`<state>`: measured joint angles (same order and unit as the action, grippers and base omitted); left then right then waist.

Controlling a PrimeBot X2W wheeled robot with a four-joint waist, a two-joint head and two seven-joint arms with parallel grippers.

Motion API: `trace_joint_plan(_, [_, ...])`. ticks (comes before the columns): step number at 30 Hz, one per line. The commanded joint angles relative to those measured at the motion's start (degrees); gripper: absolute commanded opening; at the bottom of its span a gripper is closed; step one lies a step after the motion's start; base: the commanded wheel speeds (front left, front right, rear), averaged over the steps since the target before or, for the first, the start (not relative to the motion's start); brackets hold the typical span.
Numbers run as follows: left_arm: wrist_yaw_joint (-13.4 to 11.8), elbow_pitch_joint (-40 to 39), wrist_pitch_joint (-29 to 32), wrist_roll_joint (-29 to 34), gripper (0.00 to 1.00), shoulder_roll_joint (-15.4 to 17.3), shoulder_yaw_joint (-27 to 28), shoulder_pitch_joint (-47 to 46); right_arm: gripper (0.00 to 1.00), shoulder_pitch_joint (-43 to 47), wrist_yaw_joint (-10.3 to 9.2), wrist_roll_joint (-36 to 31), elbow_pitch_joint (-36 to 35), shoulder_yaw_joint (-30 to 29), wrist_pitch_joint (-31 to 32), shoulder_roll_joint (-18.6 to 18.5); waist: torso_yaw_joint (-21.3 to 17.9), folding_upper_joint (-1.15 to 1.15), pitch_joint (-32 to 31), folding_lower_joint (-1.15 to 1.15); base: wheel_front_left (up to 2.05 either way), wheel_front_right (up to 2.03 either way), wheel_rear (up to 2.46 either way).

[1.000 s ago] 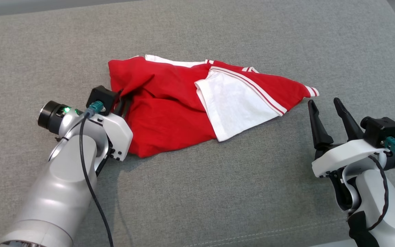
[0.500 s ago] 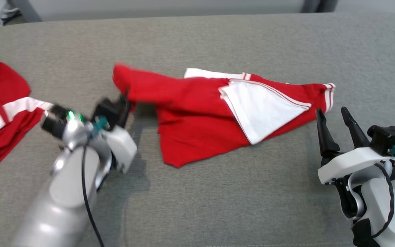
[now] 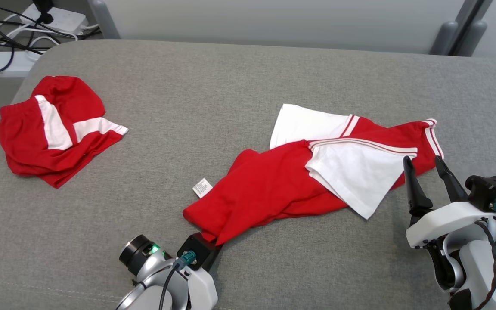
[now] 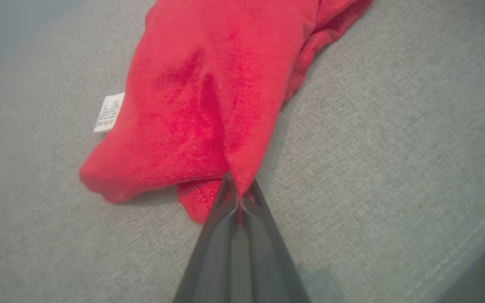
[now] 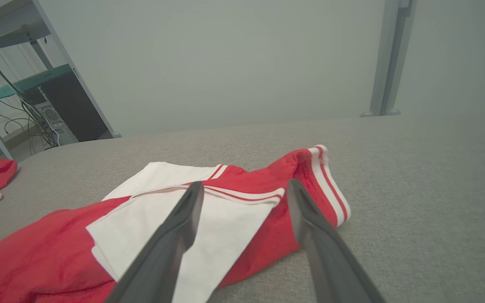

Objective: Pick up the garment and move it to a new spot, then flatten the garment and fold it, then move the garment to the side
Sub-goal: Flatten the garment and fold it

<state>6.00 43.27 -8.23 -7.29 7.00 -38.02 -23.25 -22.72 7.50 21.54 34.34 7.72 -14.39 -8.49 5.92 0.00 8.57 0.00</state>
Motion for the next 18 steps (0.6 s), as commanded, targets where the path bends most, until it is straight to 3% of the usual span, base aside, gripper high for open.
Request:
trace_joint_plan(1, [0.2,-1.4,0.2,-1.1,0.59,1.2,1.8,-0.2,1.00,0.2,-0.01,0.5,-1.0,0.9,-0.6,-0.5,0.5,0.00,-0.5,0.00,0.00,0.00,0.00])
trace_joint_plan(2, [0.2,-2.0,0.7,-1.6,1.00,1.3,2.1,0.2,1.00,0.2,-0.01,0.5,-0.8,1.0,-0.6,-0.5,0.7,0.00,-0.6,0.00,0.00,0.00,0.00])
trace_joint_plan(13, [-0.3,-15.8,6.8,-8.2,1.00,4.0,7.0,1.0,1.00,0.6,-0.01,0.9,-0.4,1.2,-0.6,0.1,2.2,0.00,-1.3,0.00,0.00,0.00,0.00])
trace_joint_plan(18, [-1.0,-18.1,8.6,-10.3,1.00,6.1,10.0,-1.0,1.00,-0.5,-0.01,1.1,-0.6,2.8,-0.6,0.3,1.0,0.00,-0.5,0.00,0.00,0.00,0.00])
